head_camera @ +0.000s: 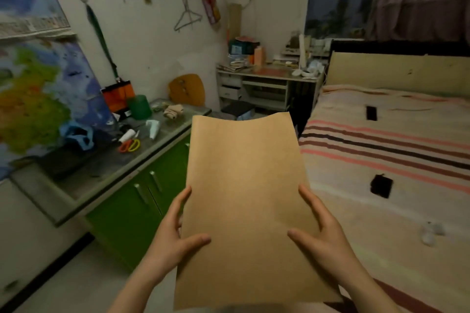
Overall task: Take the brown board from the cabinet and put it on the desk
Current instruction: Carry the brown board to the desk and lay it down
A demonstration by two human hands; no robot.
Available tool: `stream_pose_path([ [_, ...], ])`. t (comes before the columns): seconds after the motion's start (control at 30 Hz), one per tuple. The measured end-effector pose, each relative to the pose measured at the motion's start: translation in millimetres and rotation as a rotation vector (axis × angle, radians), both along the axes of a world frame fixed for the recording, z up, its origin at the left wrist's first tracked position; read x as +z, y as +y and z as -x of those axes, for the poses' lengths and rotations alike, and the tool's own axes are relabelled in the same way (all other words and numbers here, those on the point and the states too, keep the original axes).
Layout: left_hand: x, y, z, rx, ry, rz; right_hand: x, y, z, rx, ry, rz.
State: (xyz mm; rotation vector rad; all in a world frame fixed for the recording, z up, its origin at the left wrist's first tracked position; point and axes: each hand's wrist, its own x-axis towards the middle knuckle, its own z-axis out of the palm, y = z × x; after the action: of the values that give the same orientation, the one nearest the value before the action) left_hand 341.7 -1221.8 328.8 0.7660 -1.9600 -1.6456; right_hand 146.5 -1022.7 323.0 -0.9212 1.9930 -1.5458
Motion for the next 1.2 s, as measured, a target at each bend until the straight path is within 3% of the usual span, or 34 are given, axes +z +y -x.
stream_pose_path([
  [0.2,14,-113,-4,0.011,-0.004,-0.017,9,-115,-1,0.007,-0.010,0.024],
  [0.37,6,-200,44,-0.064,-0.050,-0.026,2,-193,43,-0.041,-0.021,0.024],
  [0.8,12,-457,255,-0.133,-0.118,0.082,4,-429,225,-0.157,-0.010,0.011],
  [1.2,-30,-663,517,-0.373,-0.037,-0.020,-25,-597,435,-0.360,0.008,-0.035],
])
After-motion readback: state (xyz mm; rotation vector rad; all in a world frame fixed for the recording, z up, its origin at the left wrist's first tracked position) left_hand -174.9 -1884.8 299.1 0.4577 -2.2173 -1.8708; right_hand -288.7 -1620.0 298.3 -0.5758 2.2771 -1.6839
